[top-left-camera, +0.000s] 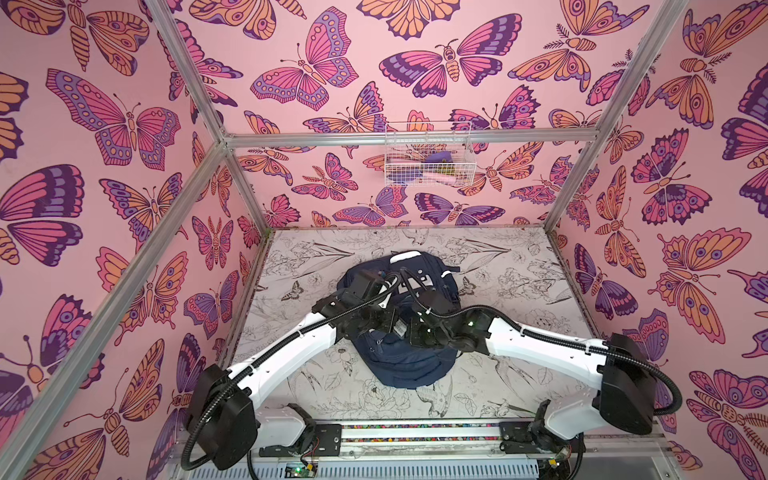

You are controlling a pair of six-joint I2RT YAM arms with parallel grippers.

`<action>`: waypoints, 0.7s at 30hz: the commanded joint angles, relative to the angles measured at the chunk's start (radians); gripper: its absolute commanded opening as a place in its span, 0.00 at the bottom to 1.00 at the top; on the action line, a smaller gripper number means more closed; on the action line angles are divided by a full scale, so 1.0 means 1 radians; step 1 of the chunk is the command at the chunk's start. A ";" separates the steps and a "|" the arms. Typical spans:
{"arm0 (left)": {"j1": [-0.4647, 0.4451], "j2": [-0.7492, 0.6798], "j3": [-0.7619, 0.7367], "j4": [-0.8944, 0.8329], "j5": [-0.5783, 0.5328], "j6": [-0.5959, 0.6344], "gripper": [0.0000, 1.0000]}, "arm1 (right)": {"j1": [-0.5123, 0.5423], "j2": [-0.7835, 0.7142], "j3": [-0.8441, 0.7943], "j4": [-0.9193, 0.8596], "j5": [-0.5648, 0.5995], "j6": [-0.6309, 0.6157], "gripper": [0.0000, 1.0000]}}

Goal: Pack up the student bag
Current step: 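Open the right gripper inside the bag and withdraw it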

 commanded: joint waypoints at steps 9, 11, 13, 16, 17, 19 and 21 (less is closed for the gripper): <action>0.002 -0.011 0.013 0.042 0.026 -0.009 0.00 | 0.016 0.144 0.020 0.108 -0.088 0.017 0.00; 0.003 -0.014 0.010 0.042 0.025 -0.008 0.00 | 0.014 0.126 -0.002 0.094 -0.006 0.023 0.00; 0.003 -0.018 0.008 0.042 0.023 -0.009 0.00 | 0.003 0.115 -0.008 0.050 0.064 0.023 0.00; 0.003 -0.022 0.009 0.042 0.023 -0.007 0.00 | -0.018 0.118 0.011 -0.071 0.150 0.025 0.00; 0.003 -0.022 0.009 0.042 0.024 -0.007 0.00 | -0.023 0.117 0.016 -0.106 0.183 0.027 0.00; 0.003 -0.024 0.008 0.040 0.021 -0.004 0.00 | -0.036 0.107 0.024 -0.187 0.255 0.035 0.00; 0.003 -0.031 0.007 0.038 0.016 -0.002 0.00 | -0.056 0.091 0.020 -0.237 0.301 0.046 0.00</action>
